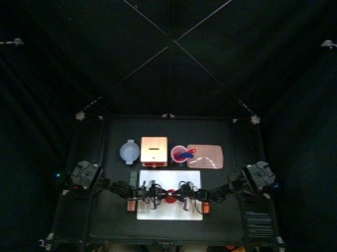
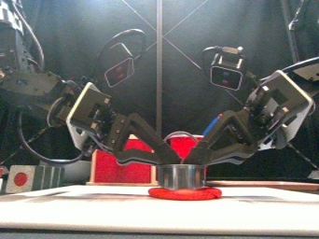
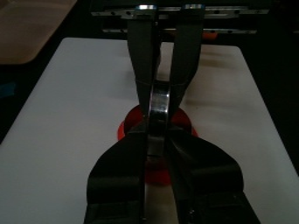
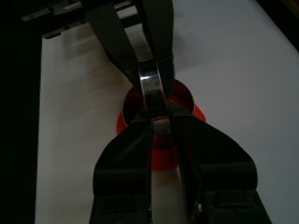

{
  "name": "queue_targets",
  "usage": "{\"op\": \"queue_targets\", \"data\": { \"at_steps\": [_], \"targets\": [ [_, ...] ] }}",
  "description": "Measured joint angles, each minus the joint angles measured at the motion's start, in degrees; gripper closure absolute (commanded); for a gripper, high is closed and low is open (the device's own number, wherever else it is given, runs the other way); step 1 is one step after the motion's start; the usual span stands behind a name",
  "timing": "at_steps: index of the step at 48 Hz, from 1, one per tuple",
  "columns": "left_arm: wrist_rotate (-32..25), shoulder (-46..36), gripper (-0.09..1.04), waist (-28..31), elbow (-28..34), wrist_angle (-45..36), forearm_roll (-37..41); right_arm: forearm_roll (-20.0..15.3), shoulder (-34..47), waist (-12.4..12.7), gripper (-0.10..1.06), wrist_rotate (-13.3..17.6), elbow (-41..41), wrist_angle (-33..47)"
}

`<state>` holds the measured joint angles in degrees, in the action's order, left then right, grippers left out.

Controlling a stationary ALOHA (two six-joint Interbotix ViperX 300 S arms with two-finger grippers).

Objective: Get the cutter from the drawer then cut the dough then place the extra dough in the bowl
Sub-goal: Cut the dough

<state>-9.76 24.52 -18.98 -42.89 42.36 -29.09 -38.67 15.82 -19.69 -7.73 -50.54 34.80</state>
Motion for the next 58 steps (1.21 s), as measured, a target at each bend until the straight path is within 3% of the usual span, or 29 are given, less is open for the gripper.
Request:
{"op": "queue_targets", "data": {
  "at_steps": [23, 44, 58],
  "targets": [
    [-0.18, 0.0, 0.4, 0.0, 0.53, -1.41, 0.09, -1.05, 0.18, -0.35, 0.48, -0.26, -0.09, 0.09],
    [-0.88, -5.27, 0.38, 2.2, 0.26, -4.13, 1.58, -0.18, -3.52, 0.09, 0.46, -0.79, -0.09, -3.78],
    [-3.43, -6.15, 0.33, 2.72, 0.88, -4.92, 2.29, 2.29, -4.75, 0.26, 0.28, -0.62, 0.26, -5.27]
  ]
}}
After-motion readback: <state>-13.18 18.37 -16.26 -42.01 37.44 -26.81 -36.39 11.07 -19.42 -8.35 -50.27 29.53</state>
